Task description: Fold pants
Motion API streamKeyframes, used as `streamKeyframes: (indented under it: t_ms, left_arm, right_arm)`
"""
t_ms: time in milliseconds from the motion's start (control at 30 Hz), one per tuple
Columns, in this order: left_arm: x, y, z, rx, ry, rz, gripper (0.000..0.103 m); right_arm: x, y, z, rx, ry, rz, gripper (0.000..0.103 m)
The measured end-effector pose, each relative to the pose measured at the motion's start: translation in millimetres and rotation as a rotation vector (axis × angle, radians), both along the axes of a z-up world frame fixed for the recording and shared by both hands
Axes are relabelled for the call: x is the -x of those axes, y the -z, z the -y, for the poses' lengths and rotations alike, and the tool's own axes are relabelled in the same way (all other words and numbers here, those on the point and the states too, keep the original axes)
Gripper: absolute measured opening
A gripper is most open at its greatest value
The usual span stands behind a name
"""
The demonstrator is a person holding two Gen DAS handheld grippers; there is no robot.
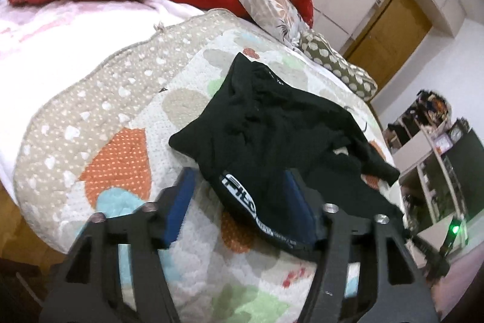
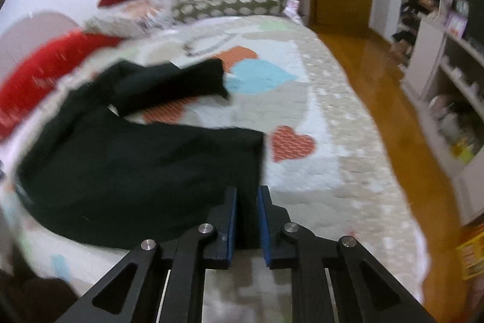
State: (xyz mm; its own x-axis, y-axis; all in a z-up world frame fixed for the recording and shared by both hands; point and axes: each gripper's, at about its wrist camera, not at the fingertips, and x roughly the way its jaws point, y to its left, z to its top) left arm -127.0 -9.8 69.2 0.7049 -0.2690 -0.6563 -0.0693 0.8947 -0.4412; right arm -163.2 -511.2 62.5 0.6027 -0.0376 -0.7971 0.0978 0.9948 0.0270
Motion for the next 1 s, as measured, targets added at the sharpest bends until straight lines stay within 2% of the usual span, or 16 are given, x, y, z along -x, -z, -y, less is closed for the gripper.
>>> streamKeyframes:
  t_ms: [67, 100, 167, 233, 267, 333, 367, 433, 500, 567, 633, 733, 800, 867, 933, 1000]
  left_arm:
    - [-12.6, 12.8, 3.0, -0.033, 0.003, -0.029, 0.062]
    - [-25.2, 27.0, 7.2, -0.084, 0.019, -0.11, 0.062]
    - [-37.2, 47.5, 7.8, -0.103, 0.036, -0.195, 0.061]
    - [-37.2, 44.9, 2.4, -0.08, 0.031, -0.178, 0.061]
    - [-38.8, 37.4, -1.2, -0.081, 0.018, -0.171, 0.061]
    - [-41.8, 18.9, -8.5, -0.077, 0.001, -0.131, 0.061]
    - [-45.0, 7.0, -13.4, -0.063, -0.004, -0.102, 0.061]
    - [-56.9, -11.2, -19.2, -0.047, -0.009, -0.067, 0.064]
    - [-81.6, -24.5, -18.6, -0.041, 0.024, -0.053, 0.086]
    - [-114.5, -28.8, -14.0, -0.031, 0.092, -0.047, 0.087]
    - [-154.7, -23.8, -9.9, -0.047, 0.138, -0.077, 0.087]
    - [-207.3, -8.6, -5.1, -0.031, 0.197, -0.129, 0.087]
    - [-241.7, 6.8, -0.5, -0.03, 0.231, -0.182, 0.087]
    - [-264.2, 18.2, 6.6, -0.064, 0.254, -0.216, 0.087]
    - [-283.2, 26.6, 13.1, -0.111, 0.276, -0.216, 0.087]
    - [-301.9, 35.5, 19.1, -0.125, 0.307, -0.228, 0.087]
  right_arm:
    - [-2.0, 8.1, 4.9, -0.031, 0.003, -0.038, 0.013]
    - [-1.5, 7.7, 8.1, -0.046, 0.012, -0.039, 0.013]
    - [-2.4, -3.8, 12.3, -0.048, 0.033, -0.016, 0.013]
    - [-7.6, -24.9, 11.9, -0.068, 0.02, 0.05, 0.019]
    - [-13.0, -34.9, 8.9, -0.085, -0.002, 0.078, 0.025]
    - [-29.0, -50.1, -0.8, -0.111, -0.055, 0.114, 0.067]
    - [-42.7, -58.3, -10.6, -0.118, -0.097, 0.135, 0.072]
    - [-65.8, -66.6, -27.6, -0.118, -0.164, 0.157, 0.073]
    - [-104.8, -73.5, -49.1, -0.142, -0.248, 0.16, 0.073]
    - [-138.6, -73.9, -67.6, -0.173, -0.287, 0.147, 0.073]
    - [-174.0, -68.1, -83.4, -0.207, -0.318, 0.106, 0.073]
    - [-223.7, -52.9, -111.5, -0.233, -0.359, 0.046, 0.073]
    - [-244.5, -42.8, -123.5, -0.244, -0.394, 0.011, 0.073]
    - [-261.0, -33.5, -138.5, -0.254, -0.445, -0.015, 0.073]
    - [-271.5, -24.4, -151.0, -0.243, -0.501, -0.03, 0.073]
    - [-283.0, -12.1, -159.8, -0.247, -0.532, -0.064, 0.073]
